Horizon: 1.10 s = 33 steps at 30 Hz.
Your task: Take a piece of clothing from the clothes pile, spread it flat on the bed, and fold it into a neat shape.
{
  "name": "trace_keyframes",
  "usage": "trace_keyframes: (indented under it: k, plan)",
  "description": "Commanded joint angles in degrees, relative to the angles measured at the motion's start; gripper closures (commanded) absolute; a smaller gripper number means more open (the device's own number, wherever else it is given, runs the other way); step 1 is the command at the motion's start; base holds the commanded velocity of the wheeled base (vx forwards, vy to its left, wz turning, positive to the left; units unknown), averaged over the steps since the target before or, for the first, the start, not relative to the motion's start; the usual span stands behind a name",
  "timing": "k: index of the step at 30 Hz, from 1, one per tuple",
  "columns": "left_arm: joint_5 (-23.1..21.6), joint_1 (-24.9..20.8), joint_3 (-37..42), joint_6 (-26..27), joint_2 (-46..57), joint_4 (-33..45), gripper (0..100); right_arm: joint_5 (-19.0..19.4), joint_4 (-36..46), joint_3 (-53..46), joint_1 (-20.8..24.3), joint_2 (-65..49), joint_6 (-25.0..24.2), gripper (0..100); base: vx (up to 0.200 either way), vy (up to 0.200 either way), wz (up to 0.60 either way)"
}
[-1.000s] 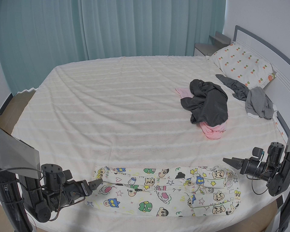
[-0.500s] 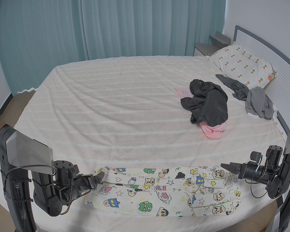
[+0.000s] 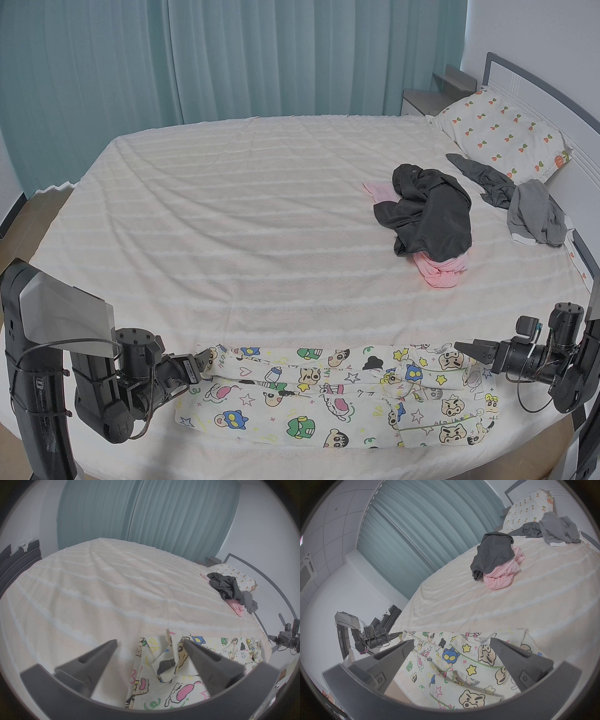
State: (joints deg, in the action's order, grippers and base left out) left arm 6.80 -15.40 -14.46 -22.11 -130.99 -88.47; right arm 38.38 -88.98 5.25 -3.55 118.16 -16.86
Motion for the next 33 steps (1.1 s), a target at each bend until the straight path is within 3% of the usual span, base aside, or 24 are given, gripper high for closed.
trace_keyframes:
  k: [1, 15, 23, 33]
  plan:
    - [0.1, -0.1, -1.1, 0.0, -1.8, 0.0, 100, -0.1, -0.8, 0.0, 0.0, 0.1, 0.0, 0, 0.000, 0.000, 0.00]
    - [-0.4, 0.5, -1.0, 0.6, 0.7, -0.5, 100, -0.1, -0.8, 0.0, -0.1, 0.1, 0.0, 0, 0.000, 0.000, 0.00]
    - [-8.6, 1.0, 2.6, 0.1, 5.3, -0.5, 100, -0.1, -0.8, -0.1, 0.0, 0.0, 0.0, 0, 0.000, 0.000, 0.00]
    - [-9.6, 0.9, 2.8, 0.6, 5.5, -0.2, 100, -0.1, -0.8, -0.2, 0.0, 0.0, 0.0, 0, 0.000, 0.000, 0.00]
